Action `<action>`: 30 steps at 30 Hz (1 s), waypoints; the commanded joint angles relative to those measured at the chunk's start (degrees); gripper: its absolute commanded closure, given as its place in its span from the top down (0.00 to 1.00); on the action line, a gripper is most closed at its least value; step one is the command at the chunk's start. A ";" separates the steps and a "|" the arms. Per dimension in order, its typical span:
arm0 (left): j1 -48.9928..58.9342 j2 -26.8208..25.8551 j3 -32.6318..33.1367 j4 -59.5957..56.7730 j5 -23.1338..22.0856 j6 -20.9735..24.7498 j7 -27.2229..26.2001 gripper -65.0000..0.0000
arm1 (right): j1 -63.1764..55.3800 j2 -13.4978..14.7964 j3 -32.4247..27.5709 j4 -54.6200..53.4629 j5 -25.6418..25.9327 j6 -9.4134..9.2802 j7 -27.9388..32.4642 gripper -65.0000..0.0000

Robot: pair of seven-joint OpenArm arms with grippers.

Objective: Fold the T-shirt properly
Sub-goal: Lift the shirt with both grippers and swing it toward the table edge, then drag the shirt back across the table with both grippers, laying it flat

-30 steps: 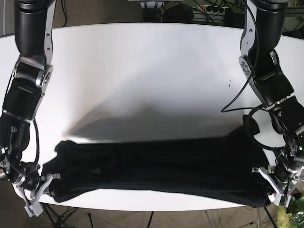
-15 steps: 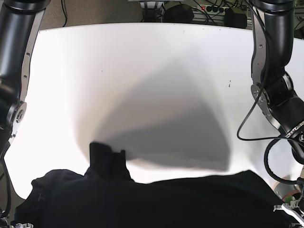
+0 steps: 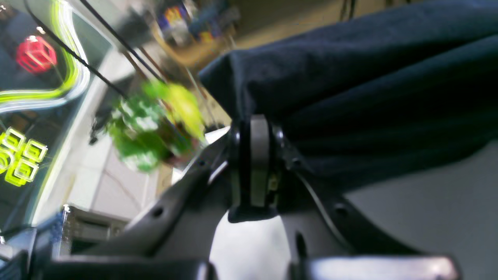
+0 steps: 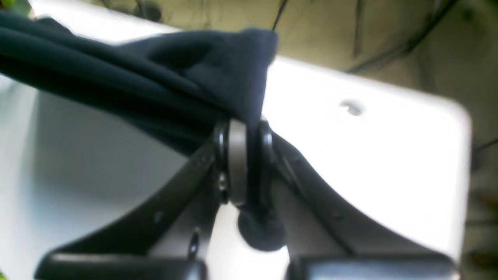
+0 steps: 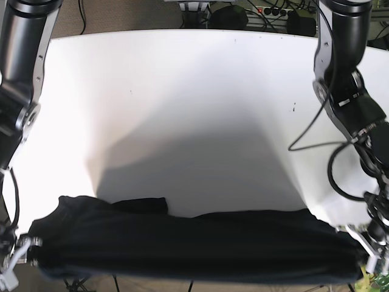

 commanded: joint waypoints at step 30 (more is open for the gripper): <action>40.36 -0.97 -14.85 6.59 0.87 -3.31 -0.97 0.00 | -56.03 -15.31 21.72 32.08 0.27 -0.15 0.97 0.04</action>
